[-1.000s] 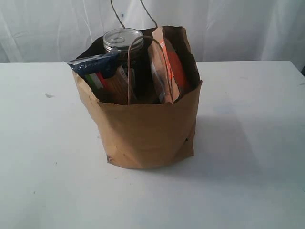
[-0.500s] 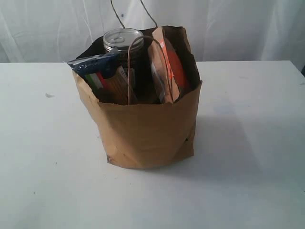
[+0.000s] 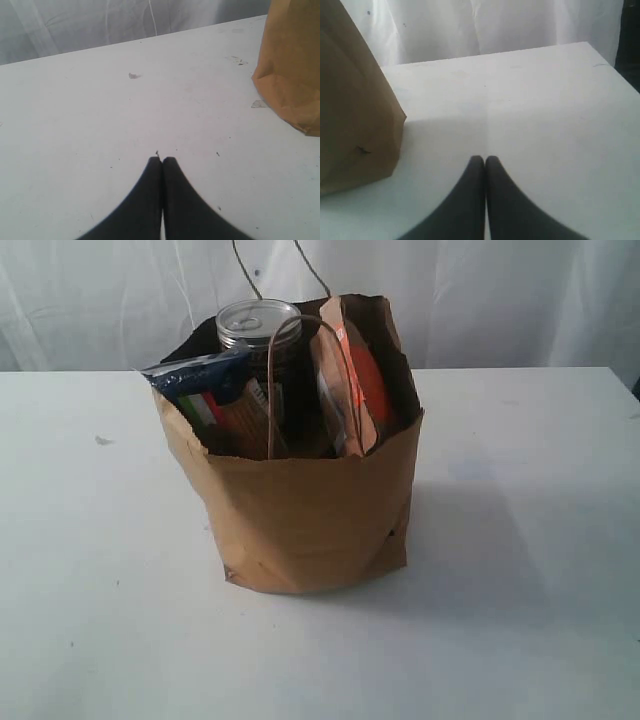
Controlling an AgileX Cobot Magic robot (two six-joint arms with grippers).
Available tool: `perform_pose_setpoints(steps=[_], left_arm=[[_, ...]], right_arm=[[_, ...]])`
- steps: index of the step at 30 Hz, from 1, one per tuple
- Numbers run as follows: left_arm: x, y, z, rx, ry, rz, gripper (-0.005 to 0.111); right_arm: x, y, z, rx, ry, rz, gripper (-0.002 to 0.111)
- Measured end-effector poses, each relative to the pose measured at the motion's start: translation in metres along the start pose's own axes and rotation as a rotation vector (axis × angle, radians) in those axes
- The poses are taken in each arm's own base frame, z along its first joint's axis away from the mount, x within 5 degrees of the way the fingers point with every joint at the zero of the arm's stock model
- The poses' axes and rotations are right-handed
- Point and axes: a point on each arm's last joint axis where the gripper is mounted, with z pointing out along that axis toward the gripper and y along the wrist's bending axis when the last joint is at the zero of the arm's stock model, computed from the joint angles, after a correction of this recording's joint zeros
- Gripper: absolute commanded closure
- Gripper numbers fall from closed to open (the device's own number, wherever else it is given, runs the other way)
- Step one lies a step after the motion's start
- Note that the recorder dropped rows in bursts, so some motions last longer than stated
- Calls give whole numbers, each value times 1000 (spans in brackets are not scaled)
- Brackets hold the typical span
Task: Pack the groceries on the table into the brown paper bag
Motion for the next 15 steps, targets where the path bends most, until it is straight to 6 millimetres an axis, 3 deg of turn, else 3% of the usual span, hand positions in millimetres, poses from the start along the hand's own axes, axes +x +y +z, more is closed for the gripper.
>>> perform_pose_setpoints(steps=[8,15], left_arm=[[0,0,0,0,0,0,107],[0,0,0,0,0,0,107]], right_arm=[[17,-2,5,6,57,-57,108],[17,-2,5,4,52,-61,108]])
